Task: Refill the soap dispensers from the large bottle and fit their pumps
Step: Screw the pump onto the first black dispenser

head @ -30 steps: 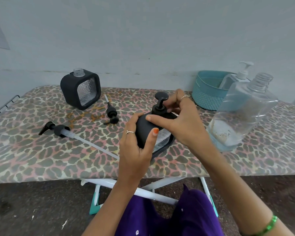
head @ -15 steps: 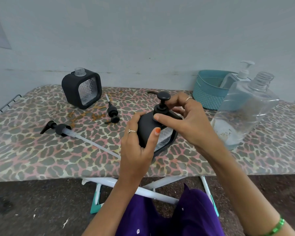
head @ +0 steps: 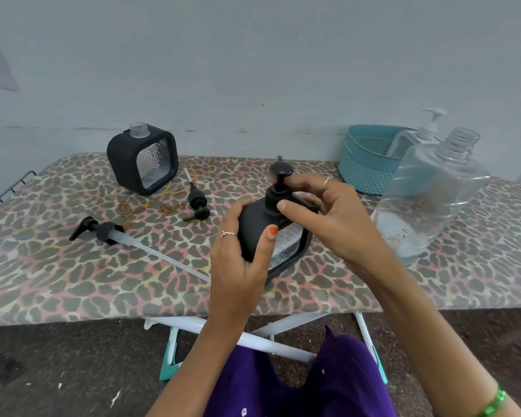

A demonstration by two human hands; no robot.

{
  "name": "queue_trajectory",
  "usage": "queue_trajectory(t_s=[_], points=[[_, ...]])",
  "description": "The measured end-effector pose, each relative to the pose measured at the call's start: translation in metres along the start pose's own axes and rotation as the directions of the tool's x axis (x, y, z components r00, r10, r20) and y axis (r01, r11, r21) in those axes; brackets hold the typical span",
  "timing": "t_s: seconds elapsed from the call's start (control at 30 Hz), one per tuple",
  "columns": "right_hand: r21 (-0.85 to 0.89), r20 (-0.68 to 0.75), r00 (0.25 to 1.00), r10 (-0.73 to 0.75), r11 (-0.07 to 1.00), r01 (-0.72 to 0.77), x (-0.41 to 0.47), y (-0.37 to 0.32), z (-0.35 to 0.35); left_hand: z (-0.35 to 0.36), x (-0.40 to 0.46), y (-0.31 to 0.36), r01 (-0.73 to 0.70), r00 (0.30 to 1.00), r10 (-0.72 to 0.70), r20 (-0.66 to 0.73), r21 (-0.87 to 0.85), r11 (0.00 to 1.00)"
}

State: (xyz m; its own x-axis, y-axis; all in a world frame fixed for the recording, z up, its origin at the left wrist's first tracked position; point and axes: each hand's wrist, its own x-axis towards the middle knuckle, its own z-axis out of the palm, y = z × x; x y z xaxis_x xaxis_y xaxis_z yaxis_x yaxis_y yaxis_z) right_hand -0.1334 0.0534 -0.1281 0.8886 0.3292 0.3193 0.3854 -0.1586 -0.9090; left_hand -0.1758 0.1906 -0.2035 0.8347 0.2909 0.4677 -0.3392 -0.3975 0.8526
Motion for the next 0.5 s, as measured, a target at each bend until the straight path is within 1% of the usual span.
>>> queue_trajectory(t_s=[0.13,0.2,0.27,0.37,0.4,0.43,0.5], points=[[-0.008,-0.100,0.995,-0.016,1.000,0.015,0.001,0.003,0.009,0.000,0.000,0.000,0.007,1.000,-0.007,0.005,0.003,1.000],[-0.054,-0.113,0.993,-0.015,0.998,0.009,0.002,0.002,0.011,0.000,-0.001,0.000,0.014,1.000,-0.014,-0.004,-0.005,1.000],[-0.088,-0.063,0.998,-0.012,0.996,0.007,0.002,0.000,0.007,0.000,-0.001,0.001,0.009,1.000,-0.009,-0.011,-0.006,1.000],[0.025,0.089,0.996,0.004,1.000,-0.006,0.002,-0.002,-0.005,0.001,-0.001,-0.001,0.009,1.000,-0.009,-0.017,-0.004,1.000],[0.066,0.116,0.993,0.007,0.998,-0.014,0.001,-0.001,-0.007,0.000,-0.001,-0.001,0.010,1.000,-0.010,-0.017,-0.004,1.000],[0.098,0.123,0.992,0.007,0.995,-0.019,0.002,0.000,-0.008,0.000,-0.001,-0.001,0.010,1.000,-0.010,-0.015,-0.004,1.000],[0.128,0.074,0.997,0.012,0.992,-0.022,0.003,0.001,-0.006,0.000,-0.001,-0.001,0.012,1.000,-0.012,-0.012,-0.003,1.000]])
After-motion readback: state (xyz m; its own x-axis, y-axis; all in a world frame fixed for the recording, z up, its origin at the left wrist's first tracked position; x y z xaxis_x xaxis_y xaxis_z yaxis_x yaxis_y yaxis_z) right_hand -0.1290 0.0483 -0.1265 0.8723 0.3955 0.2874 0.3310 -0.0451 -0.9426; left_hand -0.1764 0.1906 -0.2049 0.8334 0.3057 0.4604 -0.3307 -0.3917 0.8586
